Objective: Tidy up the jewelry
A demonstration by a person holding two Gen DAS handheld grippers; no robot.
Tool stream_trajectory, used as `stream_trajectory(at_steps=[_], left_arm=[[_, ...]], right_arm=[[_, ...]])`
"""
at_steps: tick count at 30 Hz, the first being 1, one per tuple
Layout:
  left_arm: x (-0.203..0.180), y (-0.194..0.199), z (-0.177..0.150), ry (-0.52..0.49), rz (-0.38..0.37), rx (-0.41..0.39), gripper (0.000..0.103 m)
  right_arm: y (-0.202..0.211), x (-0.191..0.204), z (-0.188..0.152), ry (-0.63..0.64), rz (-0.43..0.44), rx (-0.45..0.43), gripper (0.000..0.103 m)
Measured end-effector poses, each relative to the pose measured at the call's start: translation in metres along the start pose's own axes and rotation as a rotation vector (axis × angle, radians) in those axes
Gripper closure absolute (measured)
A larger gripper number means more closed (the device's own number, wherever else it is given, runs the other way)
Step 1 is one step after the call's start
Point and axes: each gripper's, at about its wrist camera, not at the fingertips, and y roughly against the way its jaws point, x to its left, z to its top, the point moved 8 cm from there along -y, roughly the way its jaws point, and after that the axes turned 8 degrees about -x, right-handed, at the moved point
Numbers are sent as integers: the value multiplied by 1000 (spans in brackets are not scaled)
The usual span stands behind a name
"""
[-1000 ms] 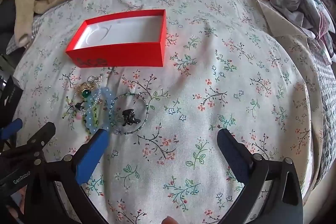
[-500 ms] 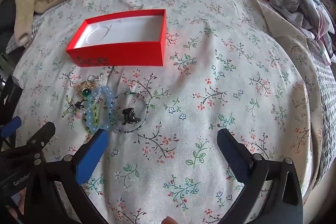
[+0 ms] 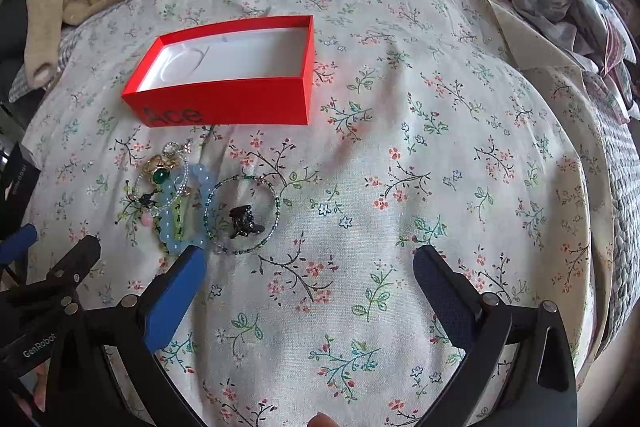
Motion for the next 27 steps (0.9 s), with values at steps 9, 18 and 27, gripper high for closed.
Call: stream_trajectory(at_steps=[9,18,27], left_arm=[[0,0,-1,-4,1,-2,0],[-1,1,-1,-7,3,-3,0],[-1,1,-1,-7,3,-3,0]], right_arm=[[-1,0,0,-1,-2,-2,0],[0,0,-1,2,-4,-2,0],[-1,2,-2,4,-4,1,0]])
